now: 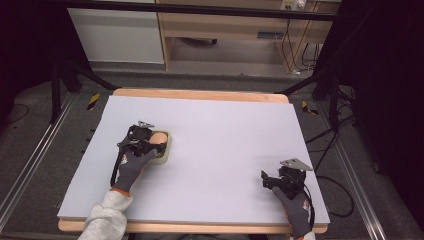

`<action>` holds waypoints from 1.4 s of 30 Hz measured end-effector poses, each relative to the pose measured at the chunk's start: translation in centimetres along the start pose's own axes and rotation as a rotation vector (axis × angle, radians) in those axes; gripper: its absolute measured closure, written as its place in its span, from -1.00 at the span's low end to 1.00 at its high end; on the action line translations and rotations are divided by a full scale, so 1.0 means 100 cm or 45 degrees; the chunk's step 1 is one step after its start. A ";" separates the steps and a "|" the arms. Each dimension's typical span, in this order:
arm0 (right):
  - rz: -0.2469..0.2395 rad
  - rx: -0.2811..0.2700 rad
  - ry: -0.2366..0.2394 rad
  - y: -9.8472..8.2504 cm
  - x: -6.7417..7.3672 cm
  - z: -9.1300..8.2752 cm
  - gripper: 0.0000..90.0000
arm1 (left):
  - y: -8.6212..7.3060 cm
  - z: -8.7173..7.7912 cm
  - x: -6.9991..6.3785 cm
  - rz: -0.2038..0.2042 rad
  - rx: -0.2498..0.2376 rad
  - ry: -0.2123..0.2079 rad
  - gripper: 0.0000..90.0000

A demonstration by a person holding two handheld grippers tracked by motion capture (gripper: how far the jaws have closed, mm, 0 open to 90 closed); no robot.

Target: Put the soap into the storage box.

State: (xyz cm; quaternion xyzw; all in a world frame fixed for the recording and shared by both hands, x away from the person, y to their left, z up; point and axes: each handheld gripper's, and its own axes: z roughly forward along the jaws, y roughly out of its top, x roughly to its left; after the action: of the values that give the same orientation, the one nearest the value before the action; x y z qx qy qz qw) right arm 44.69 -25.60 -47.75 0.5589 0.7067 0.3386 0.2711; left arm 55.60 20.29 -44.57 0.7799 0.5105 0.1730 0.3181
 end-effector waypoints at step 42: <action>0.005 -0.005 -0.019 0.000 -0.002 -0.002 -0.89 | -0.013 -0.050 0.002 -0.005 -0.149 -0.058 -0.41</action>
State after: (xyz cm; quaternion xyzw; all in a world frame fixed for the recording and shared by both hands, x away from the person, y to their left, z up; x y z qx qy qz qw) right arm 44.53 -25.80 -47.65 0.5623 0.7029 0.3364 0.2767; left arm 51.83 22.40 -41.81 0.7627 0.4936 0.1841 0.3751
